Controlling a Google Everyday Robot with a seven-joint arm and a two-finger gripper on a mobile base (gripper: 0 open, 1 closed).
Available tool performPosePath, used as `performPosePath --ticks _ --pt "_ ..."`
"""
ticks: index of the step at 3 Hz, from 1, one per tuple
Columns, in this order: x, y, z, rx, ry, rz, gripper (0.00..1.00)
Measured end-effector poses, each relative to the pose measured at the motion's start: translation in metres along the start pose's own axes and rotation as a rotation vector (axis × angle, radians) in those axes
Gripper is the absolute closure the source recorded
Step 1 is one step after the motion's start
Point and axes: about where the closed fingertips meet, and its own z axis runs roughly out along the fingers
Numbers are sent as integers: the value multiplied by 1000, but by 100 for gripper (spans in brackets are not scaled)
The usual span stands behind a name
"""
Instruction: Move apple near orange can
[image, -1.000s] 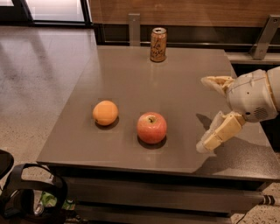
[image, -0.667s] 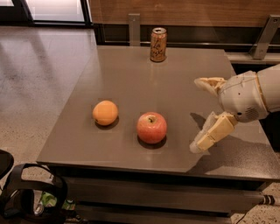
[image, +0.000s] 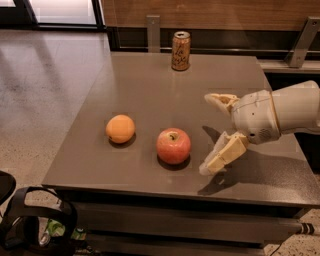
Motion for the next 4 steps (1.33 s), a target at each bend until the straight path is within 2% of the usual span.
performPosePath --ticks 1,3,4 --pt "-2 1 16 -19 -57 -3 0" --pt "6 -1 40 -47 -127 15 0" --pt "3 7 54 -77 -174 -3 0"
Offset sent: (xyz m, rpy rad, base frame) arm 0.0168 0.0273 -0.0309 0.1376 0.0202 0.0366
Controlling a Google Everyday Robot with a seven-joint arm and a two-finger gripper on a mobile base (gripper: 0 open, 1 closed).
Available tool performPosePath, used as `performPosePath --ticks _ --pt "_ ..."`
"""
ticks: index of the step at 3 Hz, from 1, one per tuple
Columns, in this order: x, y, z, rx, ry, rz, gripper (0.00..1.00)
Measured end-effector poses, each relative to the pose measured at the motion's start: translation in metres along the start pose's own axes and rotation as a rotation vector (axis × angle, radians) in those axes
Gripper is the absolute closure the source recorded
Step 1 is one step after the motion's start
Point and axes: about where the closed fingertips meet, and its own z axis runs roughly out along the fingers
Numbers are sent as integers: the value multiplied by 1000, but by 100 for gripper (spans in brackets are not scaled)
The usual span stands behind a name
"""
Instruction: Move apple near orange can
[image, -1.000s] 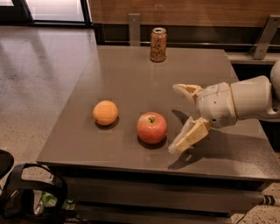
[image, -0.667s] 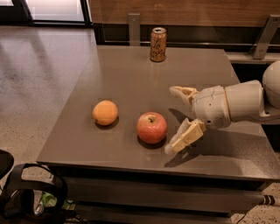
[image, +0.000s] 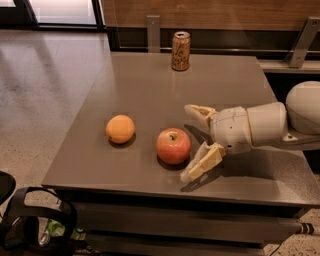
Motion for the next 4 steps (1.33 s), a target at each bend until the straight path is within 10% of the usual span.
performPosePath --ticks 1,4 --pt "-2 5 11 -22 -14 -16 3" --pt "-6 8 15 -32 -13 -23 80"
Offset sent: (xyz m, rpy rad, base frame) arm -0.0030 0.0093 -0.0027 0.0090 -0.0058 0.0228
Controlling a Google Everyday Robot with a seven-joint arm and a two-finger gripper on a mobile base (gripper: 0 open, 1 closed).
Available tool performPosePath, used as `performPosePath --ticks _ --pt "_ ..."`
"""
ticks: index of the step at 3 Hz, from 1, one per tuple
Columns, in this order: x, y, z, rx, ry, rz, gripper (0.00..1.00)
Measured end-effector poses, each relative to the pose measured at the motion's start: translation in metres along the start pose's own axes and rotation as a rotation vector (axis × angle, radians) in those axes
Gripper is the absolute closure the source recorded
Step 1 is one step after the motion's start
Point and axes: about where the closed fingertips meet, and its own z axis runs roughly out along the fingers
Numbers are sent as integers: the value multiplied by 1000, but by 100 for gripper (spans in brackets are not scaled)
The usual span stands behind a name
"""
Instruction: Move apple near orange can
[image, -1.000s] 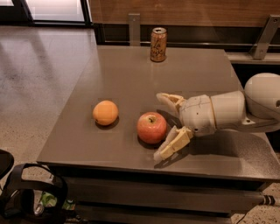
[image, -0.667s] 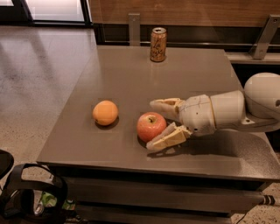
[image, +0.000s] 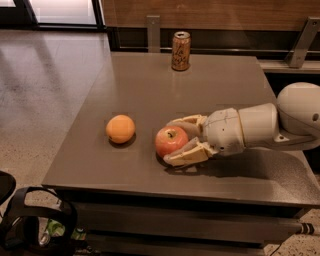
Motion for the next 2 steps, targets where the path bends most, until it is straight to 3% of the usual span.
performPosePath --ticks 1,2 --pt "-1 1 1 -3 0 -2 100" --pt "-1 1 2 -4 0 -3 100"
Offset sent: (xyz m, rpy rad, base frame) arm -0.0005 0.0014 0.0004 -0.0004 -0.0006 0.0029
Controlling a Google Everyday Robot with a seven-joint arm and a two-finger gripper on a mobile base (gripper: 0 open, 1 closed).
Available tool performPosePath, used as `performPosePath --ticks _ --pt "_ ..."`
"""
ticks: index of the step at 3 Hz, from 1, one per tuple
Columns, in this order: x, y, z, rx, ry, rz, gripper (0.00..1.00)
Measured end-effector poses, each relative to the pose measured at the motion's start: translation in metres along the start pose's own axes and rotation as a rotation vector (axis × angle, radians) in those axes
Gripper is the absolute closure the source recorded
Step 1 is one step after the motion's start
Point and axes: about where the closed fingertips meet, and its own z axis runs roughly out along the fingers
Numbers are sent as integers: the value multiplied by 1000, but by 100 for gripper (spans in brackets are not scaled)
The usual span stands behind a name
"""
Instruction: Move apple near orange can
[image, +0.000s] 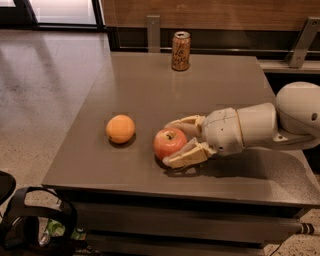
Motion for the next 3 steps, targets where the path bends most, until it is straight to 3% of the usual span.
performPosePath --ticks 1,2,3 --pt "-2 -21 -14 45 -11 16 100" --pt "-4 -77 -54 183 -68 70 100" --pt "-2 -117 -88 293 -87 122 100"
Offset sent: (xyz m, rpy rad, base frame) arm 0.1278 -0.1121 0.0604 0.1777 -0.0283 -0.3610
